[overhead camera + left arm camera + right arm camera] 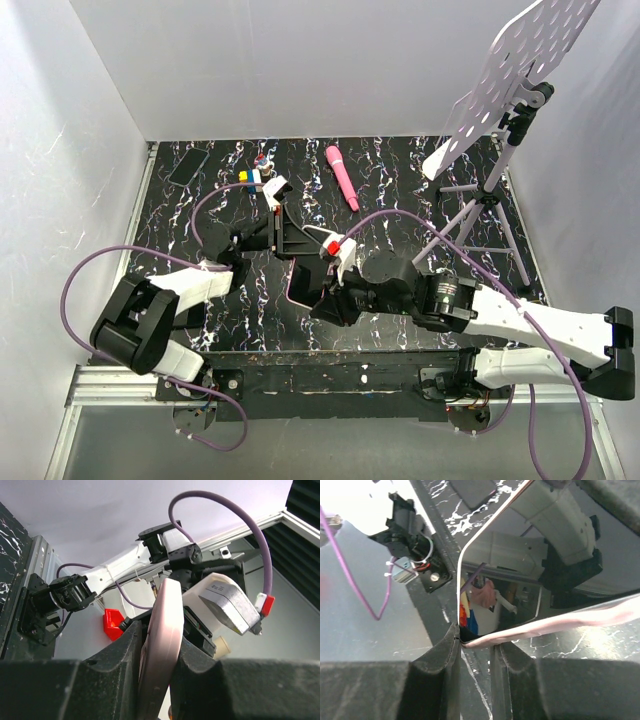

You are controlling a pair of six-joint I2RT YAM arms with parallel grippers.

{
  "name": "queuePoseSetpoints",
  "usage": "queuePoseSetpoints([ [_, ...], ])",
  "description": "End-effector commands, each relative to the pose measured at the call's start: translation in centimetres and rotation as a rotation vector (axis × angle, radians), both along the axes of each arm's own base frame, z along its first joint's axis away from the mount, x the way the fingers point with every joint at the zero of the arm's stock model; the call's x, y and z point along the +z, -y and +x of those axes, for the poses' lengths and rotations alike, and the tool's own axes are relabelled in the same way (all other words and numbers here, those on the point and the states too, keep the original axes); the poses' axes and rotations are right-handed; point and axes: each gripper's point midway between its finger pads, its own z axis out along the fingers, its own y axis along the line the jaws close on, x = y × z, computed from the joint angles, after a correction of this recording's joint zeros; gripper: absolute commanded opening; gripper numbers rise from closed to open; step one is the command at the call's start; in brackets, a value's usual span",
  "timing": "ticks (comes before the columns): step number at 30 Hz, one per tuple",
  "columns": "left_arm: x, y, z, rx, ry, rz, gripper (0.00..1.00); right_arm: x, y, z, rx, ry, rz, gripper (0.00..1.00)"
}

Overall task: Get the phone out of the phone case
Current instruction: Remove the phone case from the phone.

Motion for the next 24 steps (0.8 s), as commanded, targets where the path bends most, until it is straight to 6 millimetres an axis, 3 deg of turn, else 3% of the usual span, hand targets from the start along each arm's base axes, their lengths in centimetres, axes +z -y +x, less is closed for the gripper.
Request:
queuePoseSetpoints([
  [1,1.5,0.2,-2.8,-0.123,-0.187,-0.047,0.0,5.4,0.2,8.5,-0.285,0.444,0.02,0.01],
  [8,2.7,0.0,-3.2,-0.144,-0.177,-0.058,0.0,3.3,1.0,8.6,-0.271,0.51,-0.074,0.01],
  [12,2.5,0.1,-3.1,-0.151,-0.205,-0.05,0.0,3.7,1.0,9.4,-0.246,0.616,-0.203,0.01],
  [24,2.4,0.3,-2.7,-0.139,-0.248,-0.063,0.0,4.8,2.0,10.7,-0.276,0.738,-0.249,0.01],
])
